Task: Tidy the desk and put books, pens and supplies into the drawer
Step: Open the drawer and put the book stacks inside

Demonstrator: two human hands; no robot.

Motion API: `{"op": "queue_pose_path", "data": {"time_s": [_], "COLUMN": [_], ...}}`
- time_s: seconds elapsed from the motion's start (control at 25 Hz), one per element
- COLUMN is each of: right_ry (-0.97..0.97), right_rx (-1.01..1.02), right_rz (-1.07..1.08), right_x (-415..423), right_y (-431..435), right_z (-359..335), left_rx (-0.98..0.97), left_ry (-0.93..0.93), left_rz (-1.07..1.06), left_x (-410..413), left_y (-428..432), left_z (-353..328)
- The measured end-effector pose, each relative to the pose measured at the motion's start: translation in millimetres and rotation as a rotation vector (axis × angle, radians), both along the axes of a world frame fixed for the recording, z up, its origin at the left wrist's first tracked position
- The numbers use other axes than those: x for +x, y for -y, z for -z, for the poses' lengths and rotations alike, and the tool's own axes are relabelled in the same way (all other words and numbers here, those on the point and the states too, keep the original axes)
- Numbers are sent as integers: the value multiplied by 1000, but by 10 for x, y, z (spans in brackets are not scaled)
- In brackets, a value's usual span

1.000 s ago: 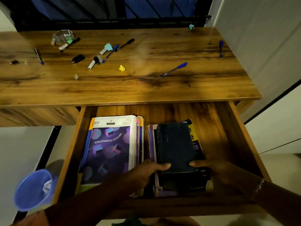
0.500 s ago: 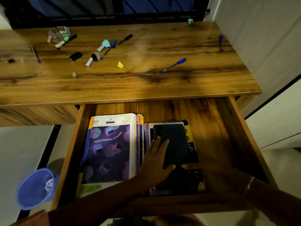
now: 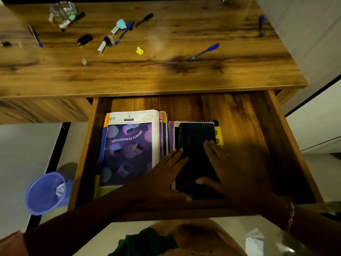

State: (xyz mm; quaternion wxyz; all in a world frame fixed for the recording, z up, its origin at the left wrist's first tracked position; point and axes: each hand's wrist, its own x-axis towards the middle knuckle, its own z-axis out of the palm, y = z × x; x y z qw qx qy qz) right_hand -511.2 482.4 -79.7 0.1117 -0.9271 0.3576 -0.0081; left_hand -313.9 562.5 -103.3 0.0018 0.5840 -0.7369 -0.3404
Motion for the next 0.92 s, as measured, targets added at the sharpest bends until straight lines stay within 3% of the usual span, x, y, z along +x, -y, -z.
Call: {"op": "queue_pose_path", "data": {"time_s": [0.12,0.32,0.6,0.76,0.92], "right_ry": [-139,-147,-95,-164,-202], "right_rx": [111,-12,-118,-147,-232], "right_rz": [-348,-485,-368,-286,-249], "right_x": [129,122,172,323,527], "right_y": [-229,-420,-302,24,415], "right_z": [-70,246,200,145,110], "left_rx": [-5,-241,-345,-321,-328], "left_ry": [68,308,447,434,457], "left_rz": [107,246,68,-69,-67], "left_x": [42,61,72,253,462], "left_y": [-208,-394,-327,-58,329], "left_z": [27,-16,-18,-75,-127]}}
